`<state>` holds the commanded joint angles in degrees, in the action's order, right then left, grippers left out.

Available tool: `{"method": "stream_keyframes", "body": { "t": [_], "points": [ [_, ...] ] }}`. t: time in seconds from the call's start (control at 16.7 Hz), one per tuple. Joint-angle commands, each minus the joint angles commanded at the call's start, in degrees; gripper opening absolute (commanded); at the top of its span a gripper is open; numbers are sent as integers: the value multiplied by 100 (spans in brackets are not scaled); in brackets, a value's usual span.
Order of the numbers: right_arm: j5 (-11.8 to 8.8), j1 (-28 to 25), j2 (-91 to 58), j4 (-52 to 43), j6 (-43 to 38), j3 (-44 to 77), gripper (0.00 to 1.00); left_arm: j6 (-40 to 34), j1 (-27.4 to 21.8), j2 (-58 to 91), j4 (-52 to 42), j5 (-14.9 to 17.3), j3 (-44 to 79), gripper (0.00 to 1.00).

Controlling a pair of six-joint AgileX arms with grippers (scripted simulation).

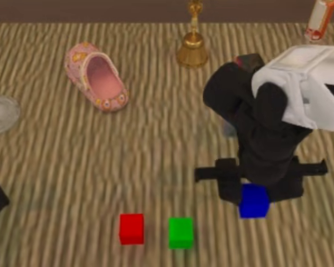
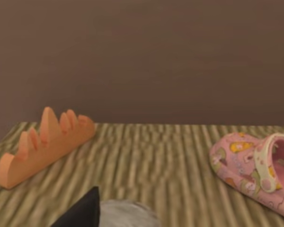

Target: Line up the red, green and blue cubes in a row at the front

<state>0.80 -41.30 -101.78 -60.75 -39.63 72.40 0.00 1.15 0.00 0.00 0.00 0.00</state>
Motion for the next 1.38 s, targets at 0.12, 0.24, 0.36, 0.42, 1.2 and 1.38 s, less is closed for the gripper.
{"method": "stream_keyframes", "body": {
  "t": [0.12,0.24,0.36,0.42,1.2,1.38],
  "points": [
    [29,-231,151,44,-362,-77,0,0,0,0,0,0,0,100],
    [41,-306,206,62,-471,-102,0,0,0,0,0,0,0,100],
    [41,-306,206,62,-471,-102,0,0,0,0,0,0,0,100],
    [41,-306,206,62,-471,-102,0,0,0,0,0,0,0,100],
    [44,-340,-382,1635,-514,-1088,0,0,0,0,0,0,0,100],
    [44,-340,-382,1635,-514,-1088,8,0,0,0,0,0,0,100]
  ]
}}
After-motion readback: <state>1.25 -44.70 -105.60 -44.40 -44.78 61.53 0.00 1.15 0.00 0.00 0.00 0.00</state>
